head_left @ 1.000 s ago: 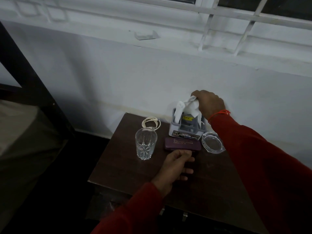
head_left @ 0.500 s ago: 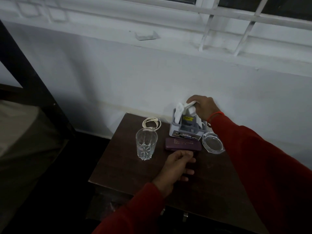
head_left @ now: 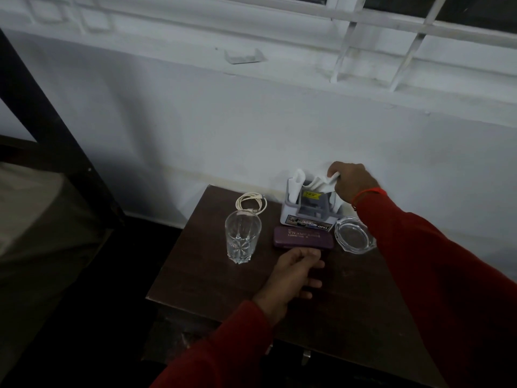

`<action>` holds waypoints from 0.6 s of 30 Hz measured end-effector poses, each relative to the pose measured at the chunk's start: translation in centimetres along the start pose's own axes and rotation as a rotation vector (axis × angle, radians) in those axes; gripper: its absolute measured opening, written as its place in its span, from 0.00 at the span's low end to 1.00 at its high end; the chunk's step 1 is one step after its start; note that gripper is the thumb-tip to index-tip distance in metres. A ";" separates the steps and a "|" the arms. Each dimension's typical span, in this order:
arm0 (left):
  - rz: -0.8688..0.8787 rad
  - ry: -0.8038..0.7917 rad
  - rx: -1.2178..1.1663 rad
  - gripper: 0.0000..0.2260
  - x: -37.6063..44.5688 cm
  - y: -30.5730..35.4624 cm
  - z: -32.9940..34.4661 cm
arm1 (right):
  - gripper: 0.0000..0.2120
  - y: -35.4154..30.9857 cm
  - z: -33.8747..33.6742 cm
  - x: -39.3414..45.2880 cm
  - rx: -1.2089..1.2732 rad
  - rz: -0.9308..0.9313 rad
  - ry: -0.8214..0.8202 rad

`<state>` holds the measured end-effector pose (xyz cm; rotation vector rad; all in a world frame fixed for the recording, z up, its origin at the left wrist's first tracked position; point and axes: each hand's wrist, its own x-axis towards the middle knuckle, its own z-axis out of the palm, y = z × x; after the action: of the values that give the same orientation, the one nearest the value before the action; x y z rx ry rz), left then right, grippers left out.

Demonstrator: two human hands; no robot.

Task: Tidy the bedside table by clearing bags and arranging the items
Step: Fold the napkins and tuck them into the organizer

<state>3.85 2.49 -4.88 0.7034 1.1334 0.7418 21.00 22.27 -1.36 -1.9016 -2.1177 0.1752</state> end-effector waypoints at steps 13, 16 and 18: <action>-0.008 -0.002 0.009 0.12 0.1 0.0 -0.2 | 0.15 -2.3 1.0 0.0 -0.252 -0.118 -0.243; -0.006 0.005 0.002 0.11 0.2 0.0 -0.2 | 0.14 -2.3 0.7 -0.2 -0.303 -0.100 -0.061; -0.004 0.006 0.000 0.11 0.2 0.0 -0.1 | 0.14 -2.2 0.5 -0.8 -0.417 -0.150 0.087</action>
<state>3.80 2.65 -5.04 0.6991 1.1400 0.7409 18.80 21.29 -1.31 -1.9019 -2.3632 -0.4047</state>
